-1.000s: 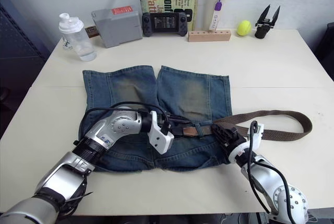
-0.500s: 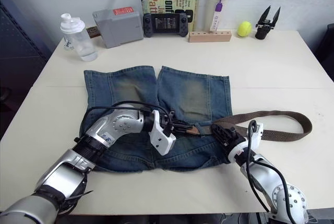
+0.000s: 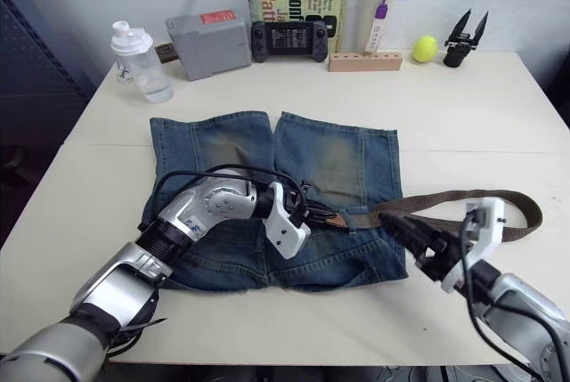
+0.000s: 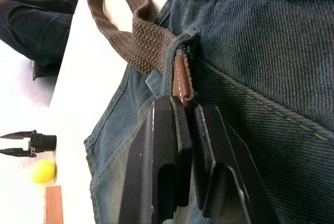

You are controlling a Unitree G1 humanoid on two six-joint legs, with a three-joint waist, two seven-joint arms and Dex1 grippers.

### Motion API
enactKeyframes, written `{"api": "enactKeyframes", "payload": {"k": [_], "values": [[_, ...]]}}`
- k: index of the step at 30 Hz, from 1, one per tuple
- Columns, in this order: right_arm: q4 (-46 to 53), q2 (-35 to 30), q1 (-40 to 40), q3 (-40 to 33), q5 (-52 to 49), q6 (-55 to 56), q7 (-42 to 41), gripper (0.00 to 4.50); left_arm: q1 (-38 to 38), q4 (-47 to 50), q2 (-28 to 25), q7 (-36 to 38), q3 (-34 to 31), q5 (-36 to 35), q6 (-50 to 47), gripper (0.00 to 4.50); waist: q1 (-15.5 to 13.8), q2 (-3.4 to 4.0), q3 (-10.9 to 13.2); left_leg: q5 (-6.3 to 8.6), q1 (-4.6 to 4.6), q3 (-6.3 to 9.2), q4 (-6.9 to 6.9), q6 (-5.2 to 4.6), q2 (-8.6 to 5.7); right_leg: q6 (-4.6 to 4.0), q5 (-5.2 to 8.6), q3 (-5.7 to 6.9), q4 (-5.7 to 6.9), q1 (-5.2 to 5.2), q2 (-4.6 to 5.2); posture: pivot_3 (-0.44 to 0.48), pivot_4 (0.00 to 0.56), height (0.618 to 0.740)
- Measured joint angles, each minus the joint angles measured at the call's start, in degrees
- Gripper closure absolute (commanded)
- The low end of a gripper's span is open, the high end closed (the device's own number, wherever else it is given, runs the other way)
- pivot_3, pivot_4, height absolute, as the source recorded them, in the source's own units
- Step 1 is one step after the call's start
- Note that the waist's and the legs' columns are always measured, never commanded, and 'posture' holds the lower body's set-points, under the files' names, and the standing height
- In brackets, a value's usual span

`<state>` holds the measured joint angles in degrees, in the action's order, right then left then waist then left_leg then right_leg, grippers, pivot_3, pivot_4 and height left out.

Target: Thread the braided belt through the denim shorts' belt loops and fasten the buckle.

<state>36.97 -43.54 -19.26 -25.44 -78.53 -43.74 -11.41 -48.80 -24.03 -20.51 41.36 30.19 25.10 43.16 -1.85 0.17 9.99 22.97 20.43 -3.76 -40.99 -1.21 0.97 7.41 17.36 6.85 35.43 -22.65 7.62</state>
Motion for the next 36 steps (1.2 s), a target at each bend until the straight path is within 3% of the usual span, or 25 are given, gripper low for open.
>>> {"api": "enactKeyframes", "payload": {"k": [6, 11, 15, 18, 20, 21, 26, 36], "values": [[0.9, -1.8, -1.5, 9.1, 19.3, 1.0, -3.1, 0.52, -0.9, -1.5, 0.7, -0.4, 0.1, 0.0, 0.1, 4.50, -0.3, 0.00, 0.0, -0.01, 0.00, 0.02, -0.04, -0.03, -0.07, 0.06, -0.03, -0.01, -0.02, 0.03, 0.05, 0.000, 0.150, 0.731], [0.5, -0.5, -0.8, 13.0, 27.9, 1.5, -3.5, 0.52, -1.2, -1.5, 1.0, -0.6, 0.1, 0.2, 0.1, 4.50, -0.5, 0.00, 0.0, -0.01, -0.02, 0.01, -0.07, -0.03, -0.06, 0.07, -0.04, 0.03, -0.04, 0.09, 0.03, 0.000, 0.150, 0.731], [-0.4, 2.3, 0.7, 13.6, 30.0, 1.3, -2.8, 1.76, -1.2, -1.5, 1.1, -0.6, 0.1, 0.3, 0.0, 4.50, -0.5, -0.02, 0.0, -0.01, -0.03, 0.01, -0.08, -0.02, -0.06, 0.07, -0.04, 0.06, -0.05, 0.13, 0.03, 0.000, 0.150, 0.731], [-0.9, 3.3, 1.4, 13.4, 30.4, 0.8, -2.5, 3.41, -1.2, -1.5, 1.1, -0.6, 0.1, 0.4, 0.0, 4.50, -0.5, -0.02, 0.0, -0.01, -0.04, 0.01, -0.07, -0.02, -0.05, 0.07, -0.04, 0.08, -0.05, 0.13, 0.02, 0.000, 0.150, 0.731], [-1.4, 4.5, 2.3, 13.1, 30.1, -0.3, -2.2, 4.26, -1.4, -1.5, 1.1, -1.1, 0.2, 1.3, 0.1, 4.50, -0.5, -0.02, 0.0, -0.01, -0.03, 0.01, -0.08, -0.02, -0.06, 0.07, -0.04, 0.09, -0.05, 0.14, 0.02, 0.000, 0.150, 0.731], [-1.7, 5.1, 2.8, 12.8, 30.0, -0.7, -2.0, 4.45, -1.7, -1.5, 1.2, -1.4, 0.2, 1.8, 0.1, 4.50, -0.5, -0.02, 0.0, -0.01, -0.03, 0.00, -0.09, -0.02, -0.06, 0.07, -0.04, 0.08, -0.05, 0.14, 0.03, 0.000, 0.150, 0.731], [-4.8, 8.6, 6.2, 10.1, 29.0, -3.0, 0.0, 4.45, -3.5, -1.6, 1.2, -4.8, 0.3, 5.8, 1.9, 4.50, -0.7, -0.02, 0.0, -0.01, -0.04, -0.01, -0.12, -0.03, -0.08, 0.14, -0.08, 0.06, -0.10, 0.19, 0.04, 0.000, 0.150, 0.731], [-10.4, 12.7, 11.9, 2.6, 27.9, -7.2, 6.1, 4.45, -5.9, -1.2, -2.4, -18.6, -0.4, 14.6, 8.1, 4.50, -1.4, -0.01, 0.0, -0.02, 0.03, -0.04, -0.12, -0.04, -0.12, 0.15, -0.09, 0.14, -0.12, 0.19, 0.09, 0.000, 0.150, 0.731]]}}
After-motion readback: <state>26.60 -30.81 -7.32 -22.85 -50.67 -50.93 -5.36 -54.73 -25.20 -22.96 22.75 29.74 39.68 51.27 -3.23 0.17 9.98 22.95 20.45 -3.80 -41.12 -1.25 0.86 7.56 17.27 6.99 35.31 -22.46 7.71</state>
